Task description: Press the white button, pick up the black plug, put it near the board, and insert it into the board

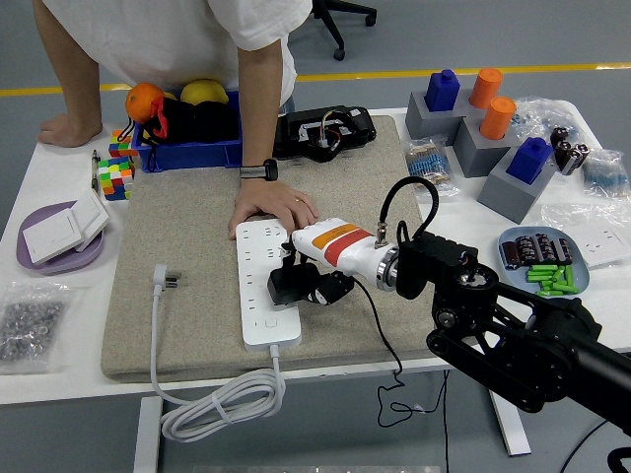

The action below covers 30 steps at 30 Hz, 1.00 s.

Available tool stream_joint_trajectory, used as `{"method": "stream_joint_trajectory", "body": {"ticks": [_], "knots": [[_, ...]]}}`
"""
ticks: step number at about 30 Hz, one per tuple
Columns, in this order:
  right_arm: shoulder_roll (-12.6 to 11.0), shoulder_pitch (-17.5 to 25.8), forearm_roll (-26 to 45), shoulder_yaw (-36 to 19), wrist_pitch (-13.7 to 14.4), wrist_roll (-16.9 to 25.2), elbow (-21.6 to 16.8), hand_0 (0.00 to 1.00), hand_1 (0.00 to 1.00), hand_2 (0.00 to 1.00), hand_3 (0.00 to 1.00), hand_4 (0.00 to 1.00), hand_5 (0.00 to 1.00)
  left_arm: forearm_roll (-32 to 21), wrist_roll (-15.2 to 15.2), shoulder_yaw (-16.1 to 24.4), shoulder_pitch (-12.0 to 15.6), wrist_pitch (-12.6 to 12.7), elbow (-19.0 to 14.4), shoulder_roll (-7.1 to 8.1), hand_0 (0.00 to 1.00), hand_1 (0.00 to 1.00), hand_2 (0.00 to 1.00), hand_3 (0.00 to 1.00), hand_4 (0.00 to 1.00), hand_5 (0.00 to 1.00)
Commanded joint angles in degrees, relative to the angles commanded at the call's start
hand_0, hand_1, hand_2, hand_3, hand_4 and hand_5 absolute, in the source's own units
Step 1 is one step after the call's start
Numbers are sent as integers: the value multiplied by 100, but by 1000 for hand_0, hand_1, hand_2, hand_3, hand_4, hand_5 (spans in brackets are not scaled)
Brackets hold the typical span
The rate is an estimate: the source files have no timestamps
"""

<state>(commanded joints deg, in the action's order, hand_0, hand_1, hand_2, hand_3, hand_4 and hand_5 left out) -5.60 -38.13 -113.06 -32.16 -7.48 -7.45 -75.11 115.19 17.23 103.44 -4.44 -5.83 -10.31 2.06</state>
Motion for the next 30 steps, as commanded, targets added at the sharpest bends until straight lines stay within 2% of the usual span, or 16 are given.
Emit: {"method": "stream_joint_trajectory", "body": {"ticks": [19, 30], "knots": [[68, 4, -133, 68, 60, -12, 78, 376, 427, 443, 532, 837, 2, 110, 14, 47, 15, -19, 0, 15, 779, 730, 684, 763, 505, 473], [170, -187, -180, 211, 34, -75, 76, 381, 426, 443, 533, 836, 2, 222, 17, 150, 13, -18, 0, 29, 779, 730, 684, 763, 506, 475]]}}
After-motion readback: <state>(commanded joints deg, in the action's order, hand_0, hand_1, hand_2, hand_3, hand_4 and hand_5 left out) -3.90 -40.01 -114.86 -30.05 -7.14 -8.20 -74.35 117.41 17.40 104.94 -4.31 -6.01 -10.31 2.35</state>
